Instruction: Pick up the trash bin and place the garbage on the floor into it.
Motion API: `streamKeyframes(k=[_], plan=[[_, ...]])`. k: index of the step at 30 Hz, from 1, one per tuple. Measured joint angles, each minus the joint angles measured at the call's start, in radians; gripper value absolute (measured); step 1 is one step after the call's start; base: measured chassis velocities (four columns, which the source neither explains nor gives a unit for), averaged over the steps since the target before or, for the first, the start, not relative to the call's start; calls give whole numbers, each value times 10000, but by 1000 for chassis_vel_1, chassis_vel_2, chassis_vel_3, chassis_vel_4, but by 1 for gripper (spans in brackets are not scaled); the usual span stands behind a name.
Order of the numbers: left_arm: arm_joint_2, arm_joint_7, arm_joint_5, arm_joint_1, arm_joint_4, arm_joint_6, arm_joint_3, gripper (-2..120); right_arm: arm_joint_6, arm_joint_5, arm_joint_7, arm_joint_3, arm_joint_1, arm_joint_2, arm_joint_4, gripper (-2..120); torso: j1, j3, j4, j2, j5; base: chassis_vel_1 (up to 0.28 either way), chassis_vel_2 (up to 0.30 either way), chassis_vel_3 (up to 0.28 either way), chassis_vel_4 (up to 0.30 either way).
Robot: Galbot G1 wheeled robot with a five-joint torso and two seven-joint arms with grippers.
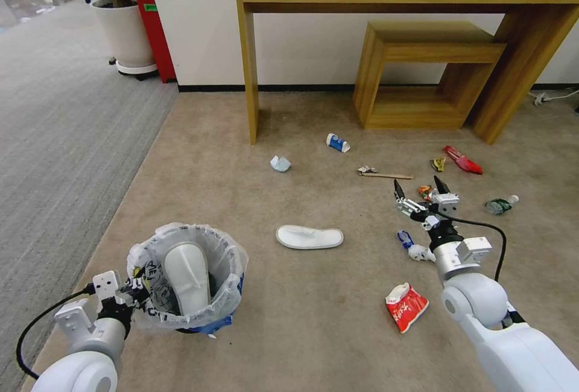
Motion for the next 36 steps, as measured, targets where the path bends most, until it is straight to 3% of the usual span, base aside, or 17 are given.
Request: streamKeyframes(k=[36], plan=[[22,18,41,-12,58,-68,30,3,39,-113,-32,-113,80,54,-129,100,0,0,0,-1,1,-49,42,46,-48]])
